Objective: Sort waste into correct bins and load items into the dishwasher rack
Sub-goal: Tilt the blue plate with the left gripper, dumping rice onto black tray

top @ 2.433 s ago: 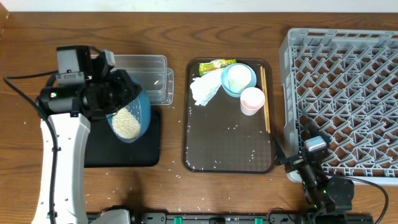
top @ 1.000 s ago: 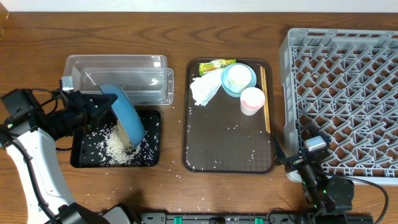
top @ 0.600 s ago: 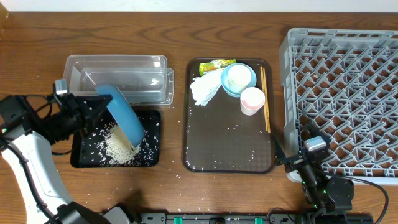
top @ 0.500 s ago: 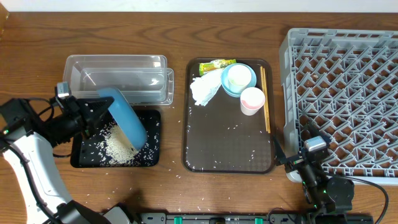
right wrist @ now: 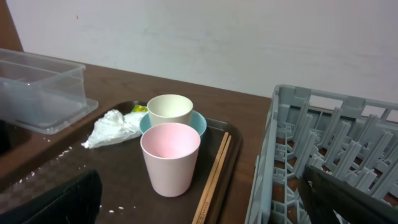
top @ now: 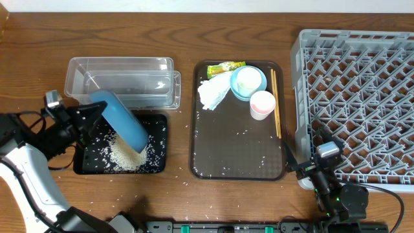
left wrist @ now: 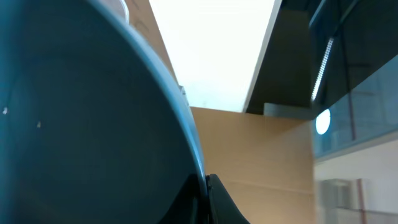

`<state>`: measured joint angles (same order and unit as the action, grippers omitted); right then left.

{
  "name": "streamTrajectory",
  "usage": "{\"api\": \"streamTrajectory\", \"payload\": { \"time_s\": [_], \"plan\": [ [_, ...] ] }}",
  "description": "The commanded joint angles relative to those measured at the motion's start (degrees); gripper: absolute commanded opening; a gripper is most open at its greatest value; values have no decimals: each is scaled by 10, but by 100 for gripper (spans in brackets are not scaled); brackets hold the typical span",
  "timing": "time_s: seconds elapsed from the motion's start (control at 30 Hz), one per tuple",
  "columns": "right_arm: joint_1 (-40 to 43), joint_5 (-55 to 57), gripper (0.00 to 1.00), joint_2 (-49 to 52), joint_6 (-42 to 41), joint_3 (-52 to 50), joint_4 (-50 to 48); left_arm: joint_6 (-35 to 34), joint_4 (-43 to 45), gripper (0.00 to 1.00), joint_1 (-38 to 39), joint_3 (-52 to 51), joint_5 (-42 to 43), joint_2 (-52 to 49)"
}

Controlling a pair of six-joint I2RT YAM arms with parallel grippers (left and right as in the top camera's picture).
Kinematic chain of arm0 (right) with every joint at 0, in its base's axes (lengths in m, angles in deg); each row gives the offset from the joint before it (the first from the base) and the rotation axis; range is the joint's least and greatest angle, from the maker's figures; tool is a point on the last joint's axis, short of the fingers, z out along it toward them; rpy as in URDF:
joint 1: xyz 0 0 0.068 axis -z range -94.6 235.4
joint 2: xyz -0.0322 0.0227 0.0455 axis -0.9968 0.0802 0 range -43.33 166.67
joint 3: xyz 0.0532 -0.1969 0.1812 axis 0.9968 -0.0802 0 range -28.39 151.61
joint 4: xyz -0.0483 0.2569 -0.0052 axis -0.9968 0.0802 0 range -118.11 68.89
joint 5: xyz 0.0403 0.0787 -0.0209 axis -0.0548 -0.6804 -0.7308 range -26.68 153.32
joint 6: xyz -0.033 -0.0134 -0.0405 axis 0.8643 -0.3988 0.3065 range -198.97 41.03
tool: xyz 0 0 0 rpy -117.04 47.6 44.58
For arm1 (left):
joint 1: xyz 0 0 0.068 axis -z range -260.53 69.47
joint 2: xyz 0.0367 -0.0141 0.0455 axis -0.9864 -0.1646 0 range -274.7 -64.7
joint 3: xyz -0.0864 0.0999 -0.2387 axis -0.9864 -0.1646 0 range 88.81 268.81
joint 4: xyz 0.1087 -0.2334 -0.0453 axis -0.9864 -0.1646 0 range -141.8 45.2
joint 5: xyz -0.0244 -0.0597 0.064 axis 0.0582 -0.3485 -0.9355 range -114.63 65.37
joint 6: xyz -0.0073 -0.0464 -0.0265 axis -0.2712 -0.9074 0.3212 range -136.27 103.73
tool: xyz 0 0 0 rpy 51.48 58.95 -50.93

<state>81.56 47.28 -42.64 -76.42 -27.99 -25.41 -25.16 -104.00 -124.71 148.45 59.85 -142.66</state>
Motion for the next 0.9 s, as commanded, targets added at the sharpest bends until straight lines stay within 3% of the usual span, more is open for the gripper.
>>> {"api": "streamTrajectory", "payload": {
  "time_s": [0.0,0.3,0.57,0.7,0.87],
  "plan": [
    [-15,2,99,-3,-1,-1,2,13,-9,6,-5,-2,56,4],
    [-15,2,99,-3,-1,-1,2,11,30,6,-35,-2,49,4],
    [-15,2,99,-3,-1,-1,2,23,-10,6,-59,-2,46,5],
    [-15,2,99,-3,-1,-1,2,21,39,6,-65,-2,18,4],
    [-15,2,99,-3,-1,-1,2,41,10,6,-66,-2,18,4]
  ]
}}
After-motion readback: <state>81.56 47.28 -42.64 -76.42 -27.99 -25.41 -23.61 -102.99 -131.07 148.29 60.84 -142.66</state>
